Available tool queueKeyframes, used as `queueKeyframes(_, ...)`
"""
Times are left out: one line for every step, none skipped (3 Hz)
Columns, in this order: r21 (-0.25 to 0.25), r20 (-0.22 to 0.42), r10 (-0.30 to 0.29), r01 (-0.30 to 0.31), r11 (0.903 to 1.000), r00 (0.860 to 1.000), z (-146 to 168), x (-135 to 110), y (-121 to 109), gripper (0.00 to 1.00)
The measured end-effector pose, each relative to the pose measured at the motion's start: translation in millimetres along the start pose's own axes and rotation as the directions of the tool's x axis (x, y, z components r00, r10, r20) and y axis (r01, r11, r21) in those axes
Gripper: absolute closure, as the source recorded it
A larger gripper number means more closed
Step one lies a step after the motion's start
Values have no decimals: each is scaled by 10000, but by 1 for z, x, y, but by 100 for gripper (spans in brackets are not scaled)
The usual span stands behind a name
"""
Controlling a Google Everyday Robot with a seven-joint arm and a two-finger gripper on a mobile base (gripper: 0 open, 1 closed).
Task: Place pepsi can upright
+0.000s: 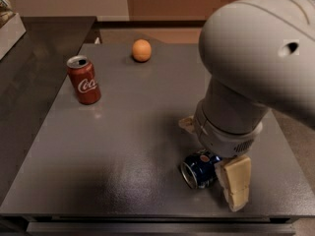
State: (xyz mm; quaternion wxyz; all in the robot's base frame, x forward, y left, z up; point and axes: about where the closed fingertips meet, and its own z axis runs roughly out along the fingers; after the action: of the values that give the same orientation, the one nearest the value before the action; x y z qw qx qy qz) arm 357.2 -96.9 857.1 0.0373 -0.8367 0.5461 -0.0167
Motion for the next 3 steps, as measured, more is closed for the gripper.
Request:
queueKeyframes(-244, 79, -78, 80, 9997, 9999, 8, -2, 5, 18)
queueKeyframes(-396, 144, -98, 104, 9992, 9998, 12, -4, 9, 41)
queueKeyframes(-486, 171, -109, 118, 9987, 9998, 12, -4, 10, 65)
